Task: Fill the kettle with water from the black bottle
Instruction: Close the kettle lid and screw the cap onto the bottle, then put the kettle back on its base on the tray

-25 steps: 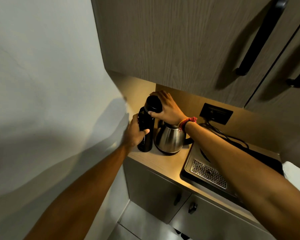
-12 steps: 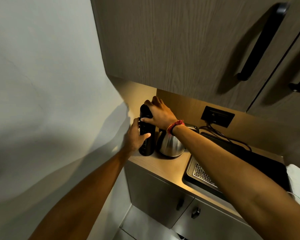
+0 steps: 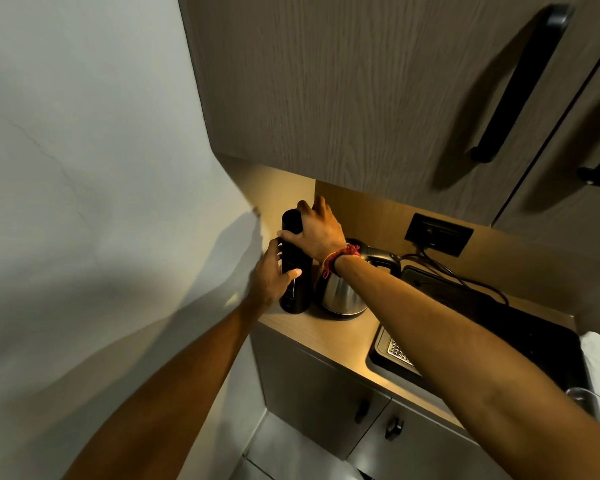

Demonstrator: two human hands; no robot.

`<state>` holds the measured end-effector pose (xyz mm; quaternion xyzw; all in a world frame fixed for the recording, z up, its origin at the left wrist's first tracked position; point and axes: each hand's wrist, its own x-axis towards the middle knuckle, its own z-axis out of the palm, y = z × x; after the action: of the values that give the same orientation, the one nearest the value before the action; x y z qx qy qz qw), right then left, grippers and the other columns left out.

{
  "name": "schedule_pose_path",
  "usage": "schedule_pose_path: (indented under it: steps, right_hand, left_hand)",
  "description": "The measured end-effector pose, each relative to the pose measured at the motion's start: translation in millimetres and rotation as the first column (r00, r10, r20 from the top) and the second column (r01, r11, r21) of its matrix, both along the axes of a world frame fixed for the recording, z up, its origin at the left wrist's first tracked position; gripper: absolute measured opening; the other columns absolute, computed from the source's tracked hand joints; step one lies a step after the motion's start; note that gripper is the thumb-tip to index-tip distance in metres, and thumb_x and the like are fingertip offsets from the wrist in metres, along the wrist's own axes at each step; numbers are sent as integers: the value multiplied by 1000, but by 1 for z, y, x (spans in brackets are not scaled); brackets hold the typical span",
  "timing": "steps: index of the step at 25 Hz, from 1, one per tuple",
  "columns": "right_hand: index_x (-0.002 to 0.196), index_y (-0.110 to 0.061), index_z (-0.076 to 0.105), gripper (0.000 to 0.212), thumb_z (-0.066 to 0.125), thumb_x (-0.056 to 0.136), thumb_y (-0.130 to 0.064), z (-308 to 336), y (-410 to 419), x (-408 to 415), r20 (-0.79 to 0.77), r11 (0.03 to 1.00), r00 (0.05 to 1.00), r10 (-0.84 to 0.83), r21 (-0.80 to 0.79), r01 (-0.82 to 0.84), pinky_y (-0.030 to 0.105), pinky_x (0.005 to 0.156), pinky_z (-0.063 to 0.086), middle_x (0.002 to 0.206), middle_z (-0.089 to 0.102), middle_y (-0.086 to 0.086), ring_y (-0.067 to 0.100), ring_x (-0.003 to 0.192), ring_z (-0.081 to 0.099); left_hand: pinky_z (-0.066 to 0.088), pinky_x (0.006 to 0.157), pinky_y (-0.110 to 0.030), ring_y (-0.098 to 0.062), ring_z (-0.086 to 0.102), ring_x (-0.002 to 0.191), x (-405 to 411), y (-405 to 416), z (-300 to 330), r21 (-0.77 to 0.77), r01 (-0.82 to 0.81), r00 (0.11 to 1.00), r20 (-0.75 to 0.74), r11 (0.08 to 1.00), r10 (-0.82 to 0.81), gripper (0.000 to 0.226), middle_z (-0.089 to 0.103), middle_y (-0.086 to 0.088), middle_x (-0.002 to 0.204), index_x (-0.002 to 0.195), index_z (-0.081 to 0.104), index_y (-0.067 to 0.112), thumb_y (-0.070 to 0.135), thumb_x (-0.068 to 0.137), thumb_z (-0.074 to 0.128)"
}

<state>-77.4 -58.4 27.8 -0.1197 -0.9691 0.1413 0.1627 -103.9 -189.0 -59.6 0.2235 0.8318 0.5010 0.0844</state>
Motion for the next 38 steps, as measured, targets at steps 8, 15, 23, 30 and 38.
schedule_pose_path:
  steps: [8, 15, 23, 30, 38]
  right_hand:
    - [150, -31, 5, 100, 39, 73, -85, -37, 57, 44, -70, 995, 993, 90, -34, -93, 45, 102, 43, 149, 33, 14, 32, 131, 38]
    - [142, -12, 34, 72, 58, 86, -51, -63, 156, 91, 372, 1000, 928, -11, 16, 6, 47, 99, 44, 133, 50, 16, 34, 121, 48]
    - [108, -6, 49, 26, 61, 86, -13, -74, 147, 95, 263, 995, 961, -86, -19, 94, 47, 79, 48, 112, 58, 19, 39, 98, 59]
    - [108, -6, 50, 27, 60, 84, -11, -47, 159, 111, 159, 985, 972, -172, 23, 171, 46, 74, 47, 111, 58, 18, 39, 96, 58]
    - [86, -7, 64, 10, 54, 84, -9, -8, 196, 182, 100, 903, 901, -423, -40, 428, 33, 67, 52, 83, 72, 16, 43, 82, 64]
  left_hand:
    - [56, 68, -41, -28, 65, 91, 32, 5, -17, -342, -204, 969, -201, 917, 140, 44, 61, -5, 93, 95, 54, 17, 49, 79, 79]
    - [53, 87, -45, -29, 54, 112, 45, 97, 17, -459, 225, 782, -441, 859, -441, 60, 52, -8, 122, 122, 52, 13, 39, 76, 80]
    - [38, 110, -57, -49, 35, 139, 13, 159, 25, -780, 182, 909, -99, 599, -405, 116, 34, -33, 150, 149, 26, 7, 56, 63, 88]
    - [39, 106, -54, -46, 39, 134, 23, 174, 49, -689, 168, 889, -203, 705, -410, 101, 41, -31, 143, 138, 39, 6, 58, 64, 86]
    - [43, 105, -50, -43, 48, 128, 73, 222, 92, -600, 276, 779, -317, 751, -540, 78, 60, -20, 131, 126, 60, 7, 58, 71, 82]
